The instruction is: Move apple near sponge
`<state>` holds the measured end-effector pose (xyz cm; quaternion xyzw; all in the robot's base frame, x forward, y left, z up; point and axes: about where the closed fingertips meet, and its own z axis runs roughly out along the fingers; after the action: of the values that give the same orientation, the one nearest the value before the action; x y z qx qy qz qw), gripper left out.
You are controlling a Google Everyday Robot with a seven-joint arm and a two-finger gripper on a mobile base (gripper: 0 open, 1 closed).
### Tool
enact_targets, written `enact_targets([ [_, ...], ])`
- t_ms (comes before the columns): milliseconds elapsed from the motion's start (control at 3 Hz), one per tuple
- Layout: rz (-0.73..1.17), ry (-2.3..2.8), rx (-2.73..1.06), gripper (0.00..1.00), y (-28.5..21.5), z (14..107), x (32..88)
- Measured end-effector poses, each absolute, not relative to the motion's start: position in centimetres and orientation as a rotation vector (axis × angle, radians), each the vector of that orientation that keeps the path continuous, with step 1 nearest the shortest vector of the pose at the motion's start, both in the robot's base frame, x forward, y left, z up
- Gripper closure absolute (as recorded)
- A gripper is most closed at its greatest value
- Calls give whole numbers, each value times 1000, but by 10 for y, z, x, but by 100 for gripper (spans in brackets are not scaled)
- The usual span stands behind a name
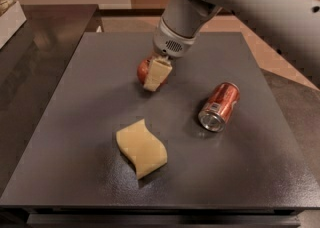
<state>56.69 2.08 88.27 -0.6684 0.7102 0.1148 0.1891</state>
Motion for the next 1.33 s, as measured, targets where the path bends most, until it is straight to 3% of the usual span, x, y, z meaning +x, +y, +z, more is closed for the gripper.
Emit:
enact_targets([
  [333, 357, 1996, -1913, 100, 11, 873, 539],
  [667, 391, 1993, -1944, 84, 7, 865, 514],
  [1333, 442, 1974, -1969, 36, 2, 861, 485],
])
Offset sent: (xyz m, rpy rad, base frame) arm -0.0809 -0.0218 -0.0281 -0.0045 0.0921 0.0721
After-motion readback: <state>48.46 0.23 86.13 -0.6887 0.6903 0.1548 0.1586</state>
